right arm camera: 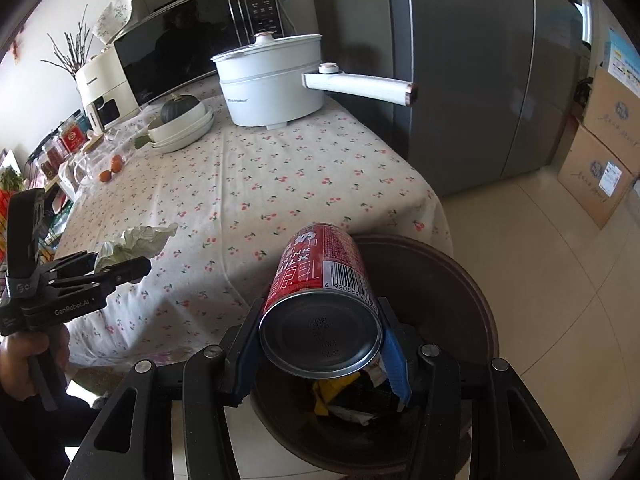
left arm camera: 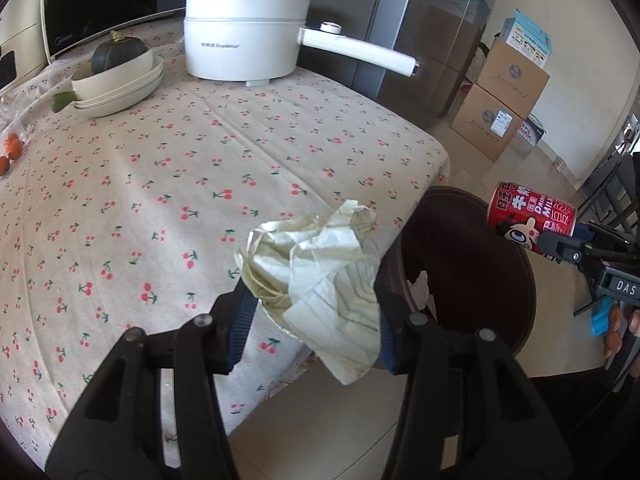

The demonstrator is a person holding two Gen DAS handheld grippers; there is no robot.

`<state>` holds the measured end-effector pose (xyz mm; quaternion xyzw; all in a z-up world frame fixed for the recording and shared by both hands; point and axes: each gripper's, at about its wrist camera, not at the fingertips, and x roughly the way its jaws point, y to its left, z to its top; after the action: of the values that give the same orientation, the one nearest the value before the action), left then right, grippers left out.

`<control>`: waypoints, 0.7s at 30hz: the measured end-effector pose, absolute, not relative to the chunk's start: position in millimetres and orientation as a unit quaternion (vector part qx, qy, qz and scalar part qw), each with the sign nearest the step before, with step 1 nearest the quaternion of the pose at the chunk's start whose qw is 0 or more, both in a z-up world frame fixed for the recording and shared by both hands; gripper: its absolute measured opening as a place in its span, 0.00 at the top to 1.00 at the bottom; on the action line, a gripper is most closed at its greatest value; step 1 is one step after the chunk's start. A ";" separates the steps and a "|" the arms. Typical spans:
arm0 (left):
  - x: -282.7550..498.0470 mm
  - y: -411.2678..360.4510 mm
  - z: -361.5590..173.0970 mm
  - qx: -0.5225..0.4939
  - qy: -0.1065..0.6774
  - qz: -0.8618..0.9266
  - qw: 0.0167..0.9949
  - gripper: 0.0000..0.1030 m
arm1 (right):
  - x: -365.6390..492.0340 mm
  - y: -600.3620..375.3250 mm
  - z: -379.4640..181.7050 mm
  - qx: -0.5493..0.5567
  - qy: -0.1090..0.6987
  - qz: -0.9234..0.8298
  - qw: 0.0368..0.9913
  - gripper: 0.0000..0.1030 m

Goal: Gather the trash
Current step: 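Carry the tissue and red can with both grippers over the brown bin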

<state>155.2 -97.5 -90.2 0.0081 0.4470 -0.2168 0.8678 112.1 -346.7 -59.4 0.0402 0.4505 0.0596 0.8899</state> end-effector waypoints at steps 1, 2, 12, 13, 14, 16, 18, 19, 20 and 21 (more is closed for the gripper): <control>154.4 -108.0 -92.3 0.013 0.448 -0.225 0.865 0.48 | 108.7 -354.7 -63.1 0.044 0.454 0.053 0.889 0.48; 153.9 -118.2 -94.6 0.018 0.450 -0.233 0.862 0.48 | 105.6 -362.4 -66.7 0.048 0.456 0.046 0.887 0.48; 141.8 -206.6 -117.7 0.099 0.450 -0.287 0.840 0.47 | 87.8 -409.6 -91.1 0.050 0.480 0.002 0.876 0.48; 141.2 -212.6 -119.6 0.108 0.447 -0.290 0.839 0.47 | 87.3 -411.2 -92.3 0.051 0.482 -0.001 0.875 0.48; 141.2 -217.9 -121.7 0.115 0.446 -0.293 0.838 0.47 | 88.6 -413.2 -94.0 0.053 0.484 -0.003 0.874 0.48; 142.1 -229.3 -127.3 0.129 0.446 -0.299 0.834 0.47 | 90.0 -417.1 -97.3 0.054 0.487 -0.006 0.871 0.48; 145.1 -237.8 -132.7 0.142 0.446 -0.300 0.831 0.47 | 91.8 -418.7 -100.8 0.055 0.492 -0.009 0.869 0.48; 147.3 -241.8 -136.5 0.148 0.449 -0.301 0.828 0.47 | 93.2 -420.1 -103.0 0.056 0.494 -0.012 0.867 0.48; 149.9 -244.4 -140.1 0.151 0.452 -0.300 0.826 0.46 | 94.6 -421.7 -105.4 0.056 0.497 -0.015 0.866 0.48; 151.7 -247.1 -143.4 0.153 0.453 -0.298 0.826 0.46 | 96.2 -423.4 -108.4 0.057 0.500 -0.018 0.864 0.48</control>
<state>151.7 -247.1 -143.4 0.1532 0.4533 -0.2983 0.8259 96.2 -423.4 -108.4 0.0570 0.4997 -0.0179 0.8641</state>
